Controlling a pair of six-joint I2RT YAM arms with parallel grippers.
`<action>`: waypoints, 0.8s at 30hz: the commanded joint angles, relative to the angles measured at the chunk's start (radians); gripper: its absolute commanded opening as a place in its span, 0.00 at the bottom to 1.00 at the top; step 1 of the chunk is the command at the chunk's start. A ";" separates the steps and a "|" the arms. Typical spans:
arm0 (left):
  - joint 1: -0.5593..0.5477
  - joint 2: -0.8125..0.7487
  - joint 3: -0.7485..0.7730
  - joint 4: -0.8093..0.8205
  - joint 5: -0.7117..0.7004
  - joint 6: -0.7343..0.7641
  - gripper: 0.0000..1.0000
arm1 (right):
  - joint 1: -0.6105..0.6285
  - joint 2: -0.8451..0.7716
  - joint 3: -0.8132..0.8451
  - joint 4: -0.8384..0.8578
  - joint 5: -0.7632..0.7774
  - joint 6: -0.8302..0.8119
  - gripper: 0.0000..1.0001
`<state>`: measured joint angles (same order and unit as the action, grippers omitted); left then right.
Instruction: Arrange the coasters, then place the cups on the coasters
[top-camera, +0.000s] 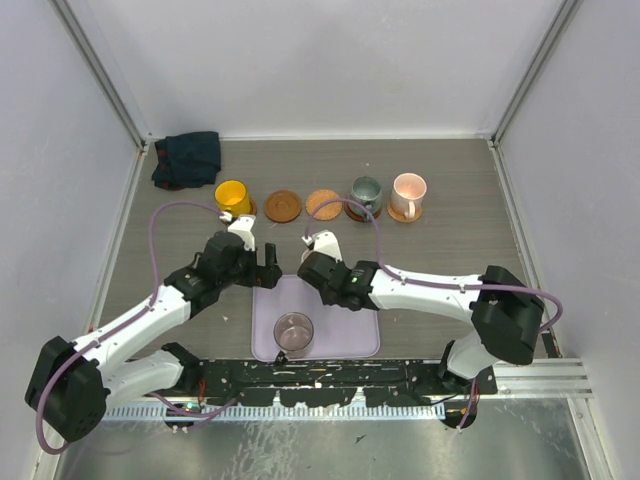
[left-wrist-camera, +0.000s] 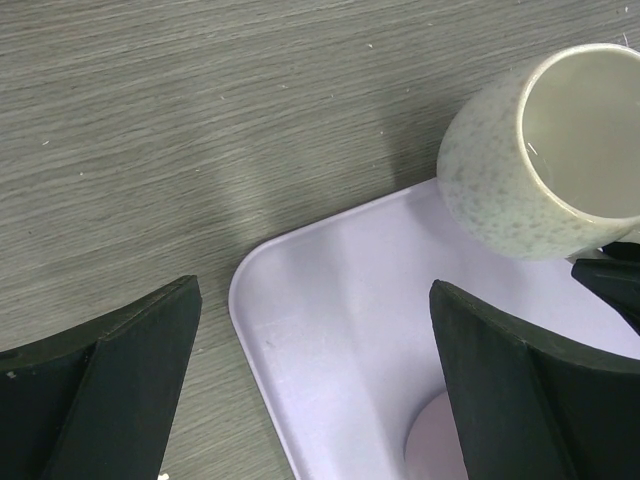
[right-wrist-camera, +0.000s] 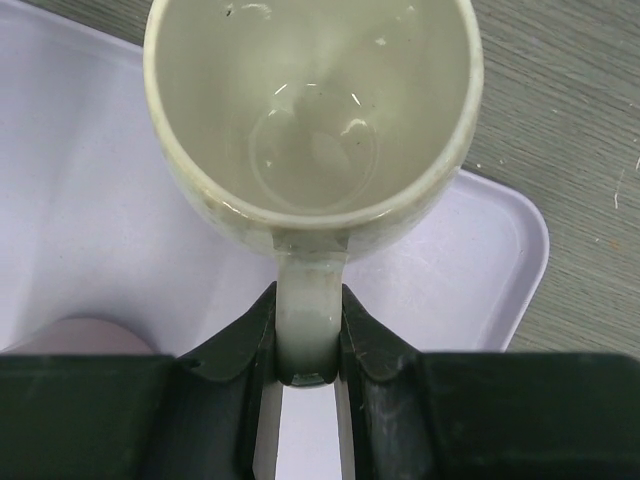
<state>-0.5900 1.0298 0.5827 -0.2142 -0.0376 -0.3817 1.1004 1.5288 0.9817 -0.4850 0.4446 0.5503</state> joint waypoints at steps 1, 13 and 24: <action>-0.005 0.000 0.001 0.050 -0.006 -0.006 0.98 | 0.005 -0.035 -0.026 -0.008 -0.055 0.041 0.01; -0.004 0.005 -0.002 0.055 0.000 -0.016 0.98 | 0.065 -0.030 -0.082 -0.050 -0.080 0.077 0.01; -0.005 0.001 -0.006 0.053 0.003 -0.024 0.98 | 0.078 0.017 -0.100 -0.055 -0.118 0.102 0.32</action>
<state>-0.5900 1.0378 0.5808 -0.2138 -0.0372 -0.3935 1.1759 1.5150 0.8871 -0.4862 0.3710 0.6312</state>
